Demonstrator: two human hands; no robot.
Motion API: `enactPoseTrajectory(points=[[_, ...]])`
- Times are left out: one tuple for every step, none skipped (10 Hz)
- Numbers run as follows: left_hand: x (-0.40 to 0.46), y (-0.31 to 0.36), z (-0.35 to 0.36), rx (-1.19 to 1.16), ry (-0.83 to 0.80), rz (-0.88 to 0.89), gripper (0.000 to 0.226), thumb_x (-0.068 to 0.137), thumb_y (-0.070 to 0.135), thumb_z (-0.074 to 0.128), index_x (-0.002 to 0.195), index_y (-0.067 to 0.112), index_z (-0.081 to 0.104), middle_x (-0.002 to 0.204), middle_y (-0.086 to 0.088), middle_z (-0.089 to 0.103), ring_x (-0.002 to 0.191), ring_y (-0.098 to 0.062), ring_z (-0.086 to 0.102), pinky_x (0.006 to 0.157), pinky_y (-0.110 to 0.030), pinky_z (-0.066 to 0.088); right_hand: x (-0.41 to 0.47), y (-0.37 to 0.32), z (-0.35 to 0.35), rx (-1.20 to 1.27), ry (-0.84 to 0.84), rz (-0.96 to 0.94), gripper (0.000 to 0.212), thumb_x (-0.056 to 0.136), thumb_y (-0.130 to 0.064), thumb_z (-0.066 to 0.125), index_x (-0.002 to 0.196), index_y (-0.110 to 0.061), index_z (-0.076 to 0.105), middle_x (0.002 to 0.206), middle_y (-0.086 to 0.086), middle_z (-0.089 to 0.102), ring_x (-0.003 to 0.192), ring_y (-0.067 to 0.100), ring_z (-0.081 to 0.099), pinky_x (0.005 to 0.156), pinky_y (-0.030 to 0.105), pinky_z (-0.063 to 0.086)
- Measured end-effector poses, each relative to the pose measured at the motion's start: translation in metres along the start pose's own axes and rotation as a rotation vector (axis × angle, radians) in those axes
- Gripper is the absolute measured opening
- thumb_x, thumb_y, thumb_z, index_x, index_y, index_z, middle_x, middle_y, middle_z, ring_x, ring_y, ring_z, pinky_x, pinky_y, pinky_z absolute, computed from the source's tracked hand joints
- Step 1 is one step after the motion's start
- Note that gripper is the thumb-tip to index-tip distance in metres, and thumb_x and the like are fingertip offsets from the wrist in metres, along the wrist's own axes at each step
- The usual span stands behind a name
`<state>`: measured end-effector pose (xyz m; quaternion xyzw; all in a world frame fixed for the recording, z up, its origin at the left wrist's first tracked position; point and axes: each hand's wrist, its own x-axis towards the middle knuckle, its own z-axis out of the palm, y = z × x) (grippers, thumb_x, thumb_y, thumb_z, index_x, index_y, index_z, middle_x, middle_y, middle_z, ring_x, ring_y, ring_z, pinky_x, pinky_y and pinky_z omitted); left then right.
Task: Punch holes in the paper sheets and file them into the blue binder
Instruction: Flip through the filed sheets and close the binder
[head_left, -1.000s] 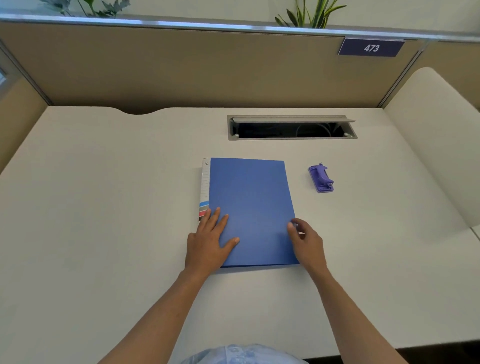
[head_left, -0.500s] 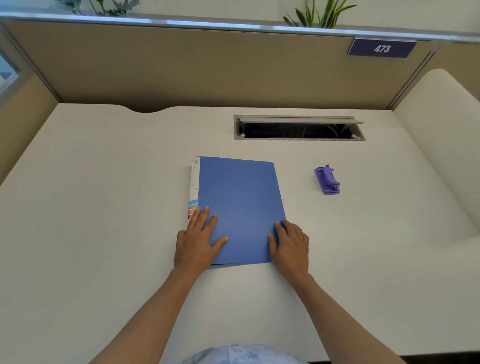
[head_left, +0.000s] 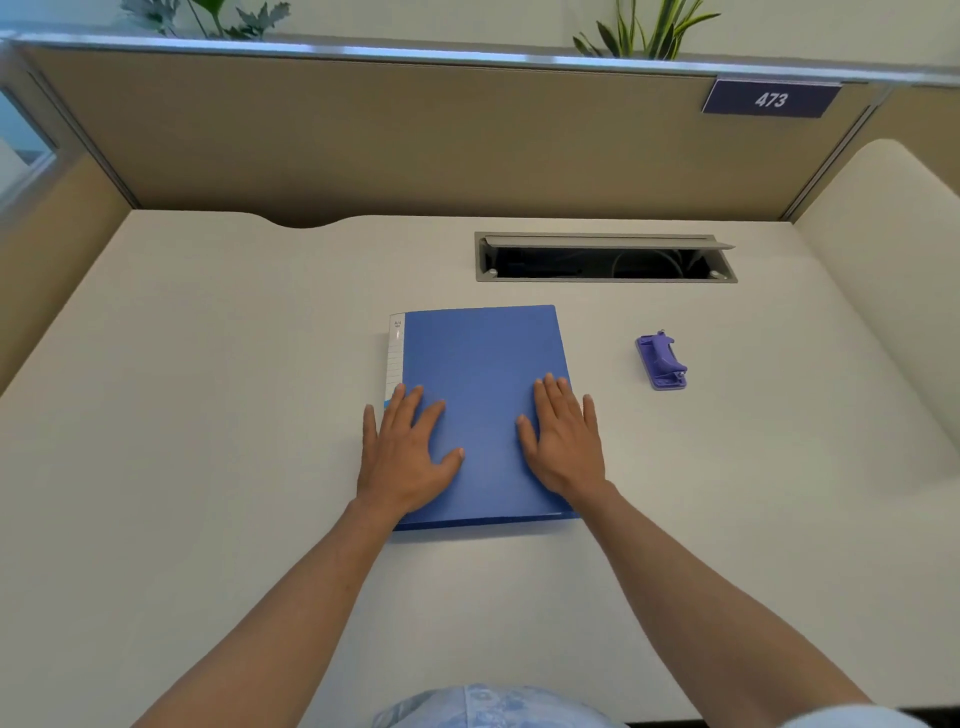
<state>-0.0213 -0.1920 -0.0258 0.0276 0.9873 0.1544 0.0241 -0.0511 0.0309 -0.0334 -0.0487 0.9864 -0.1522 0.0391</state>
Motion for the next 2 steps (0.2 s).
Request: enactPoseTrajectory(points=[[0.011, 0.001, -0.009, -0.030, 0.002, -0.015, 0.077, 0.091, 0.067, 0.034, 0.154, 0.029, 0.015, 0.164, 0.004, -0.002, 0.150, -0.014, -0.012, 0.119, -0.046, -0.009, 0.012, -0.001, -0.008, -0.052, -0.023, -0.005, 0.068, 0.103, -0.050, 0.023, 0.159, -0.013, 0.010, 0.168, 0.001, 0.003, 0.154, 0.017, -0.004, 0.122, 0.049, -0.007], [0.022, 0.000, -0.018, -0.025, 0.000, -0.034, 0.082, 0.091, 0.071, 0.026, 0.156, 0.026, 0.004, 0.164, 0.004, -0.009, 0.149, -0.014, -0.016, 0.120, -0.046, -0.011, 0.024, -0.005, -0.023, -0.107, -0.037, -0.025, 0.072, 0.102, -0.054, 0.019, 0.159, -0.013, 0.002, 0.168, 0.001, -0.004, 0.153, 0.017, -0.010, 0.121, 0.050, -0.012]])
